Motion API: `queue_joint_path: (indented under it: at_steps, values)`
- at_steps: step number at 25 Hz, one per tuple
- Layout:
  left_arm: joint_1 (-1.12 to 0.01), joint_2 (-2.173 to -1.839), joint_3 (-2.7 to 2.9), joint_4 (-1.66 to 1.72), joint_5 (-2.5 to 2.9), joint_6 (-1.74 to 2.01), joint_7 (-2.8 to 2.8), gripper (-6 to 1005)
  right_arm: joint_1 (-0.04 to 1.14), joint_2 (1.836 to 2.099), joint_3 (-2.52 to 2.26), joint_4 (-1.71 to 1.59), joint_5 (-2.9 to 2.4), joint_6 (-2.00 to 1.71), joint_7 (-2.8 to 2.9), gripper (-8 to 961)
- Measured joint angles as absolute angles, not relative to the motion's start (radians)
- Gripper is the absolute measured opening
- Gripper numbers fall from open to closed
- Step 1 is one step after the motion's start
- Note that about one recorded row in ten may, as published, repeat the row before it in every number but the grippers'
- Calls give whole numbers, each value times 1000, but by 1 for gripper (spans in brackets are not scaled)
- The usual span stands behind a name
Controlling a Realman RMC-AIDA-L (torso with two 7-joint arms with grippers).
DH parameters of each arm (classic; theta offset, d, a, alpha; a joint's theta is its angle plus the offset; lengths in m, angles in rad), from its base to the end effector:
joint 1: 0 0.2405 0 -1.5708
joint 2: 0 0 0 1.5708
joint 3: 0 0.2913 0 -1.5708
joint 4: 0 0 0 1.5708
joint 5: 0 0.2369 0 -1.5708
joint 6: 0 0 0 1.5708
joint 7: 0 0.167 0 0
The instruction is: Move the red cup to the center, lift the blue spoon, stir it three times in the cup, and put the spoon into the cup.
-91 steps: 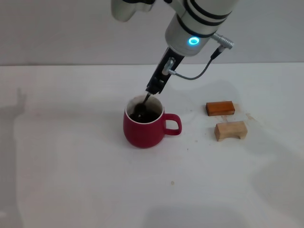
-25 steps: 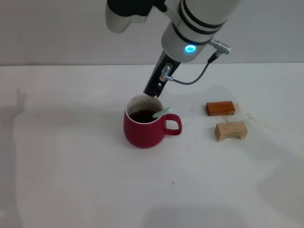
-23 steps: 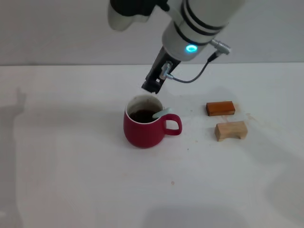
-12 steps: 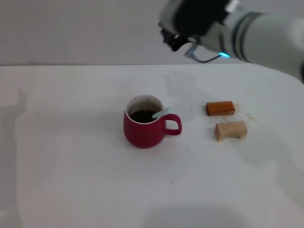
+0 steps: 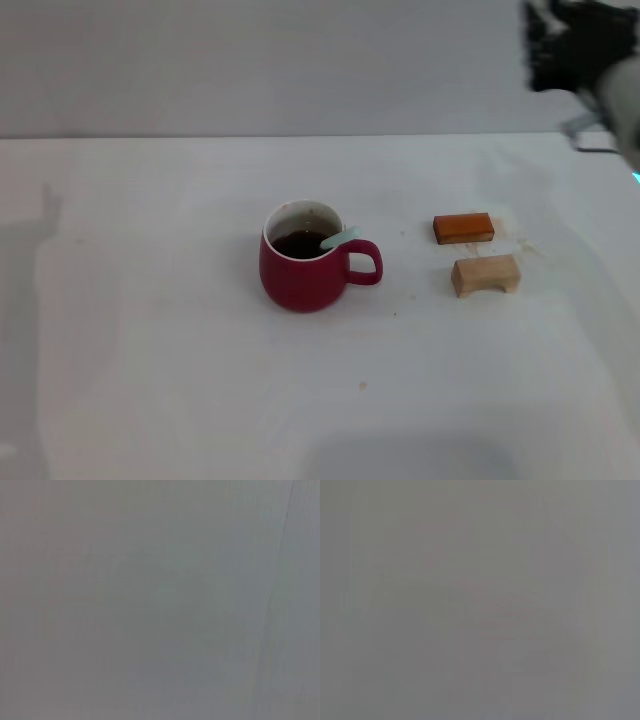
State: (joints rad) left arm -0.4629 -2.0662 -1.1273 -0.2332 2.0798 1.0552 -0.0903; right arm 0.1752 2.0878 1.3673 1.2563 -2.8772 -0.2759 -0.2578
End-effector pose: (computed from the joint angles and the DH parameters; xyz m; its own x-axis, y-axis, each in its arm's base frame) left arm -0.4018 0.4054 0.0091 0.5760 -0.1052 0.8107 0.8057 0.2409 -0.5411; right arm 0.2187 0.4307 -0.0023 0.8692 0.1068 -0.4828 -0.4540 -0.2145 -0.8648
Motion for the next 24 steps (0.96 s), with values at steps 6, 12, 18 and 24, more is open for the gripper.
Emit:
queue_joint_path:
  at_steps: [6,12,18,24]
  values:
    - [-462,-2068,-1103,-233,2080,1061,-90,862,118,2082,1400,1093,-2671,-524,-257,168]
    - [-462,-2066,-1075,-229,2080,1067,-89,862,136,2081,1390,825,-2567,-785,-250,169]
    - [-459,-2065,-1030,-223,2080,1088,-61,862,208,2080,1369,582,-2536,-988,-180,166]
    - [-456,-2065,-1029,-223,2080,1096,-34,862,276,2075,1375,393,-2537,-1120,-63,165]
